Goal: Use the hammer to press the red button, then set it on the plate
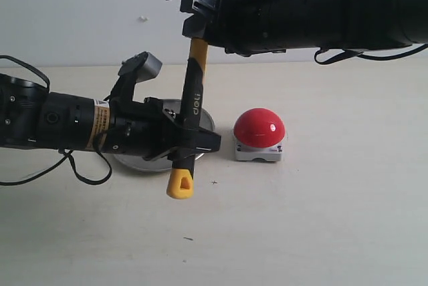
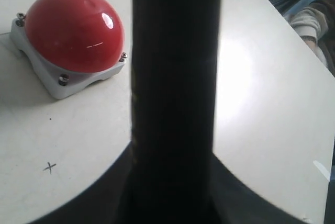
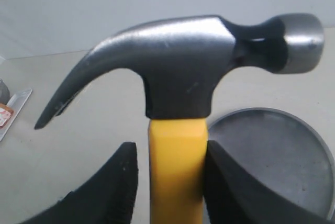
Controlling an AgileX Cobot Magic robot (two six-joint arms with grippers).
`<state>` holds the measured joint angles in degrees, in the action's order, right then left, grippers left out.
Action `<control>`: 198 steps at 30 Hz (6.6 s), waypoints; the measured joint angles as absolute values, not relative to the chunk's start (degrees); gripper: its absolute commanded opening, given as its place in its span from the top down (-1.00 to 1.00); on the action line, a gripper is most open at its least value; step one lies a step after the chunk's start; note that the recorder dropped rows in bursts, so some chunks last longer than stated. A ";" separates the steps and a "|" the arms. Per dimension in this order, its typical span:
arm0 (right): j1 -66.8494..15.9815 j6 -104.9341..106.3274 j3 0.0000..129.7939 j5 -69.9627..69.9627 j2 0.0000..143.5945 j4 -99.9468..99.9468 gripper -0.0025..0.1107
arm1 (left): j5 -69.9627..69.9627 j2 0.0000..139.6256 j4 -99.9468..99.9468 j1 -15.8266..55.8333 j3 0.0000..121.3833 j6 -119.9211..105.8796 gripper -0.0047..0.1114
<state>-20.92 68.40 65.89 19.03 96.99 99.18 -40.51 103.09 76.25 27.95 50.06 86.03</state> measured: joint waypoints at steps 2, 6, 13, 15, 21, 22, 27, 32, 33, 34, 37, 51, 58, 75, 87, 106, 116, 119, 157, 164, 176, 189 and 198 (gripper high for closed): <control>-20.92 66.85 65.89 19.03 96.99 98.02 0.12 | -40.28 103.09 76.55 27.95 50.06 86.03 0.92; -20.92 61.56 65.89 18.66 96.99 93.34 0.08 | -40.10 103.38 76.61 27.95 50.06 86.03 0.92; -20.92 49.97 65.59 17.65 96.29 81.76 0.08 | -40.10 103.60 76.12 27.95 50.06 86.03 0.92; -20.92 45.89 65.04 17.27 95.78 77.30 0.08 | -40.05 103.60 75.46 27.95 50.06 86.17 0.92; -20.92 38.26 62.14 15.13 92.92 67.39 0.08 | -38.89 102.96 74.66 27.57 50.09 86.47 0.92; -20.92 37.76 61.62 14.67 92.21 66.79 0.08 | -38.54 102.87 74.88 27.57 50.09 86.61 0.92; -20.92 36.85 59.54 13.73 89.53 65.75 0.08 | -38.55 102.73 74.23 27.57 50.09 86.71 0.92; -20.92 36.73 57.53 13.73 86.82 64.51 0.08 | -38.55 102.73 73.96 27.57 50.09 86.71 0.92; -20.92 36.73 57.11 13.73 86.31 64.36 0.08 | -38.55 102.73 73.86 27.57 50.09 86.71 0.92; -20.92 36.73 56.32 13.73 85.37 64.11 0.08 | -38.55 102.73 73.86 27.57 50.09 86.71 0.92; -20.92 36.73 53.58 13.43 82.24 62.91 0.13 | -38.55 102.73 73.75 27.57 50.09 86.71 0.92; -20.92 36.83 31.66 4.42 49.06 55.64 0.68 | -34.45 101.65 77.11 27.57 50.09 89.45 0.92; -20.92 36.83 18.02 0.72 28.50 54.28 0.96 | -25.34 93.43 91.96 27.76 50.09 105.44 0.92; -20.92 36.83 9.38 0.34 5.51 55.71 0.96 | -3.43 84.55 100.50 43.57 43.99 117.67 0.92; -20.92 36.83 9.38 1.71 5.36 54.42 0.96 | 9.04 82.29 99.42 44.62 43.32 98.98 0.92; -20.92 36.83 9.38 1.81 5.36 54.44 0.96 | 42.43 82.93 19.66 46.73 59.37 22.69 0.92; -20.92 35.82 8.81 1.58 0.49 54.44 0.96 | 23.26 82.93 18.24 52.26 50.53 30.79 0.92; -20.92 35.82 5.68 0.46 0.33 54.44 0.96 | 18.60 83.70 18.24 52.26 48.90 31.45 0.92; -20.92 35.93 4.13 -2.85 0.33 54.30 0.96 | 14.39 103.77 19.02 49.25 58.24 32.12 0.92; -20.92 36.61 4.13 -2.39 0.33 54.30 0.96 | 15.87 94.40 18.58 48.38 59.75 31.94 0.92; -20.92 36.69 4.13 -1.81 0.33 54.30 0.96 | 7.68 84.68 12.93 42.17 50.91 33.09 0.92; -20.92 36.82 4.13 -1.30 0.33 54.30 0.96 | 17.21 82.20 10.11 35.69 47.16 28.16 0.92; -20.92 37.05 4.13 -1.19 0.33 54.30 0.96 | 37.51 82.59 -54.72 19.22 49.45 -39.61 0.92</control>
<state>-20.92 37.05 4.13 -1.19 0.33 54.30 37.51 82.59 -54.72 19.22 49.45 -39.61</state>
